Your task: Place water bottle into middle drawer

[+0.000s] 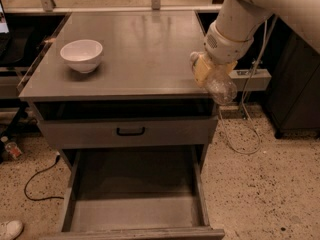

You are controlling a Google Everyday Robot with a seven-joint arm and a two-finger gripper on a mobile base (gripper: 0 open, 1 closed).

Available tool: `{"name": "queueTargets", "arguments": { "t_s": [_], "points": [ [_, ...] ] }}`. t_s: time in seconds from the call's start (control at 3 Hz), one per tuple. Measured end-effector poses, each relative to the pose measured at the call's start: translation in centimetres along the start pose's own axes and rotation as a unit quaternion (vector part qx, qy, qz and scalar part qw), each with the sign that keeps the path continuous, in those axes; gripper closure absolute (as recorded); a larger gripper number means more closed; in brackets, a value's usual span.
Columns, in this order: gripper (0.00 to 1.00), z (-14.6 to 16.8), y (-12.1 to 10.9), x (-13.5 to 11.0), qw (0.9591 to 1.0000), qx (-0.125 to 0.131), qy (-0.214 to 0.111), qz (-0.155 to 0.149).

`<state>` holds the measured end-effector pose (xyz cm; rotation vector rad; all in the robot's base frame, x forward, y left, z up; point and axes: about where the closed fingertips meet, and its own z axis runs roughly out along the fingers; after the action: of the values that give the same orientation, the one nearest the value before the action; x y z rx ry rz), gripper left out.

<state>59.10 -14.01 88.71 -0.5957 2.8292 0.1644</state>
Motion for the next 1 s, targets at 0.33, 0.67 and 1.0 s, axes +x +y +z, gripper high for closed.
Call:
{"name": "queueTargets", "arguments": {
  "t_s": [0.33, 0.67, 1.0],
  "points": [
    [1.0, -1.3, 1.5, 4.7, 0.9998, -0.013, 0.003, 0.016],
    [1.0, -0.7, 2.3, 9.2, 0.9992, -0.029, 0.016, 0.02],
    [1.0, -0.7, 2.3, 9.2, 0.9992, -0.029, 0.017, 0.02]
  ]
}}
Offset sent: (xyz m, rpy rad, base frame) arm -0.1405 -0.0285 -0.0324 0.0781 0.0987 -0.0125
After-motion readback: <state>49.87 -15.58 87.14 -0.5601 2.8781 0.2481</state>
